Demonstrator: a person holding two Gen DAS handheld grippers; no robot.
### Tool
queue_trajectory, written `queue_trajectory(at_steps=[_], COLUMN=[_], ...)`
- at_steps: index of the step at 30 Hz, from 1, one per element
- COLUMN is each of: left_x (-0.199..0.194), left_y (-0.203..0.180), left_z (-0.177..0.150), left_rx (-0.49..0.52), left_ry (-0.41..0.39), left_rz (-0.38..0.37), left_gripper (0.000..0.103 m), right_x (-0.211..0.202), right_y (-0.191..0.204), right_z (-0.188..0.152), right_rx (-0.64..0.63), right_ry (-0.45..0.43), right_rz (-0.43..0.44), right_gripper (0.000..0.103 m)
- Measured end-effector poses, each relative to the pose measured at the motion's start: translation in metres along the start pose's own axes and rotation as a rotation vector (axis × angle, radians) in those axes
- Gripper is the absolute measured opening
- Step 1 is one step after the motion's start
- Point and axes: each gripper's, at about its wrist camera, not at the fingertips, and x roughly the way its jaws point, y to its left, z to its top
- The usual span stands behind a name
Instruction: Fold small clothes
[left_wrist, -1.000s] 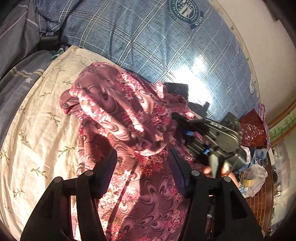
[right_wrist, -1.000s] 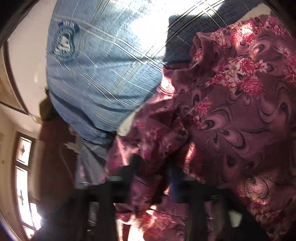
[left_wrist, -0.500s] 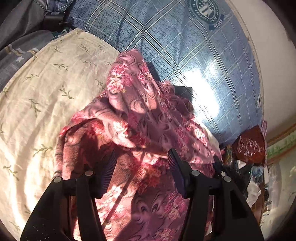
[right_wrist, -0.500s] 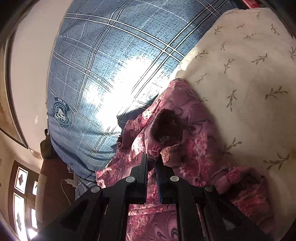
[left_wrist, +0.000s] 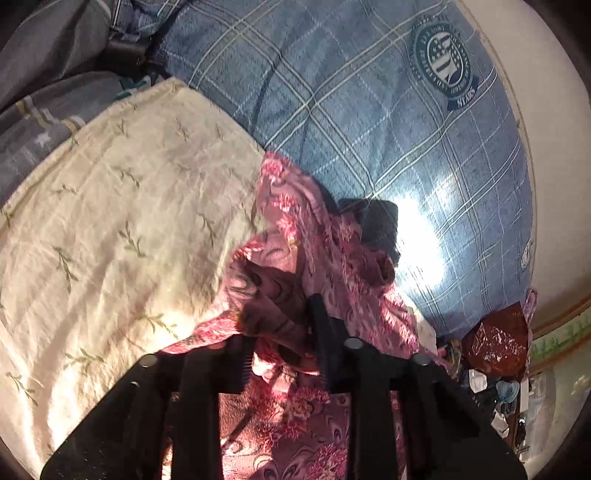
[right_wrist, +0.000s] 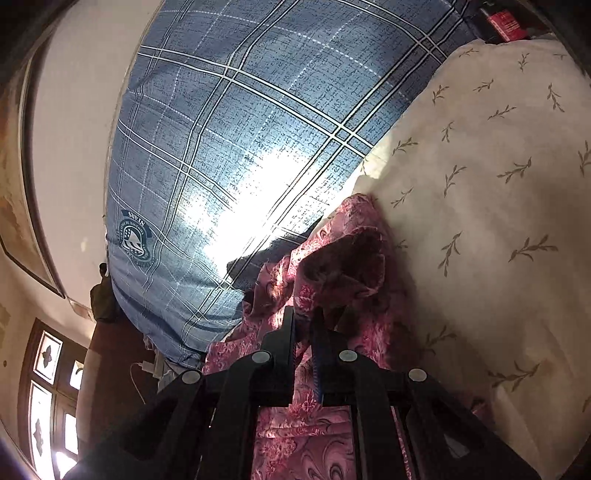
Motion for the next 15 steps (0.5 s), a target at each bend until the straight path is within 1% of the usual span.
queue_trajectory(at_steps=[1,3,4,5,6,8,9,10,11,12,14,15], left_x=[-0.007,-0.014,-0.014,-0.011,-0.006,0.005,0.008,0.008,0.004,0.000,-0.010,-0.017], left_y=[0.001,0.002,0.004,0.007,0.012,0.027,0.035,0.043,0.049,0.053,0.055,0.053], left_z=[0.004,0.008,0.007,0.004,0.000,-0.010,-0.014,-0.017,-0.018,-0.018,-0.018,-0.020], left_rx=[-0.016,-0.018,-0.008,0.003,0.013,0.006,-0.006,-0.024,-0.044,-0.060,-0.065,-0.056], left_ry=[-0.032,-0.063,-0.063,-0.058,-0.049,-0.009,0.005,0.011,0.012,0.017,0.019,0.014], left_rz=[-0.011,-0.009,0.003,0.027,0.059,0.114,0.120,0.109,0.084,0.064,0.035,0.027], left_gripper=[0.016,0.015,0.015,0.015,0.015,0.015,0.015,0.014,0.014,0.014,0.015,0.015], right_x=[-0.005,-0.014,-0.017,-0.016,-0.011,0.002,0.007,0.009,0.007,0.002,-0.015,-0.025], right_y=[0.006,0.022,0.027,0.028,0.024,0.006,-0.003,-0.010,-0.013,-0.013,-0.006,-0.001], right_z=[0.002,0.007,0.007,0.005,0.001,-0.010,-0.017,-0.024,-0.029,-0.032,-0.033,-0.031], right_rx=[-0.014,-0.053,-0.071,-0.090,-0.101,-0.092,-0.088,-0.095,-0.102,-0.103,-0.114,-0.125], right_ry=[-0.010,-0.041,-0.049,-0.045,-0.019,0.053,0.086,0.109,0.118,0.119,0.082,0.050], right_rz=[0.022,0.082,0.088,0.076,0.038,-0.068,-0.108,-0.149,-0.164,-0.159,-0.194,-0.204], right_gripper=[0.007,0.007,0.007,0.007,0.007,0.007,0.007,0.007,0.007,0.008,0.013,0.013])
